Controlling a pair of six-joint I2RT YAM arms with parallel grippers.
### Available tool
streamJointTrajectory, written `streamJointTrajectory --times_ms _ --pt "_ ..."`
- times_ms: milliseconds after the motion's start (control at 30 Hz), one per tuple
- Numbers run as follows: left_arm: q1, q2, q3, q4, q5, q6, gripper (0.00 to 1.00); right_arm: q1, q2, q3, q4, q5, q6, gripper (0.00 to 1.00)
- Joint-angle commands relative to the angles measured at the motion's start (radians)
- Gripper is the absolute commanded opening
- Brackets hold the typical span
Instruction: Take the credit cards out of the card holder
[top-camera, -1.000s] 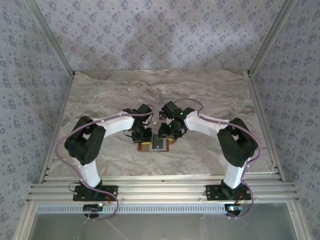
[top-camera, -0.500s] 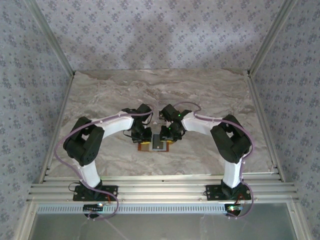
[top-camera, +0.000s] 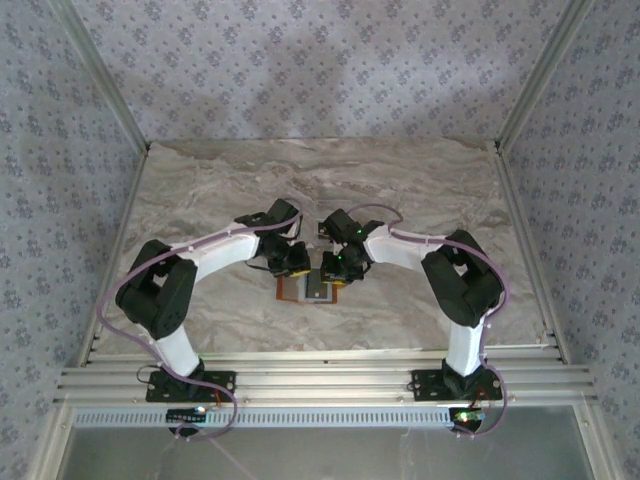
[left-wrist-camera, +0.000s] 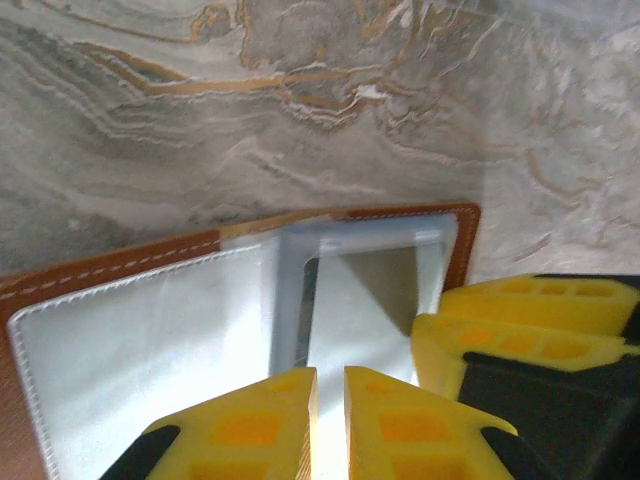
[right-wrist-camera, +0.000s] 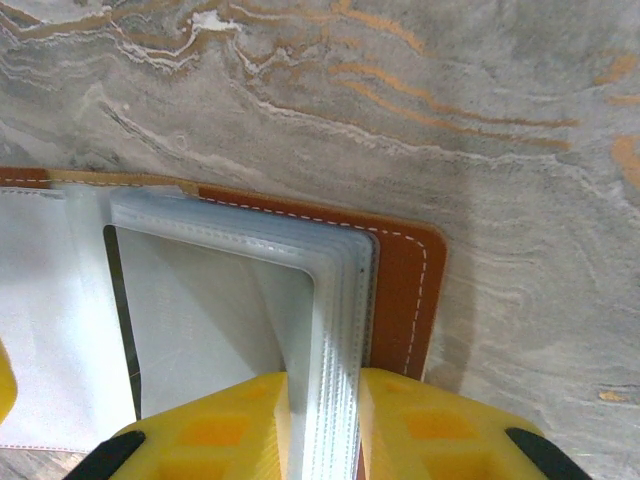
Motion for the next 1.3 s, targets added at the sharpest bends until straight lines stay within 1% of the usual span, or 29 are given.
streamJointTrajectory --times_ms 0,200,333,500,700,767,867,1033,1267 --pt "0.017 -0.001 -0.037 0.113 0.096 -0.024 0.16 -0.001 0.002 -0.028 -0.031 0.019 -0.014 0.26" --pt "0.034 0.009 -0.093 0.151 0.109 0.035 0.18 0.0 0.001 -0.03 -0.032 0.019 -0.015 0.26" --pt "0.043 0.013 -0.14 0.2 0.144 0.058 0.2 0.0 0.002 -0.031 -0.036 0.02 -0.015 0.26" --pt "0.043 0.025 -0.157 0.204 0.154 0.079 0.2 0.0 0.002 -0.029 -0.038 0.018 -0.016 0.26" --pt "0.044 0.055 -0.154 0.22 0.194 0.091 0.17 0.0 0.004 -0.022 -0.04 0.019 -0.015 0.25" --pt "0.044 0.062 -0.149 0.206 0.19 0.099 0.17 0.0 0.005 -0.02 -0.044 0.019 -0.016 0.25" --pt "0.044 0.067 -0.133 0.155 0.15 0.119 0.15 0.0 0.006 -0.018 -0.049 0.018 -0.016 0.25" --pt "0.043 0.053 -0.123 0.094 0.092 0.146 0.13 0.0 -0.004 -0.021 -0.058 0.028 -0.015 0.31" --pt "0.043 0.018 -0.12 0.043 0.057 0.163 0.12 -0.002 -0.006 -0.027 -0.063 0.035 -0.013 0.32"
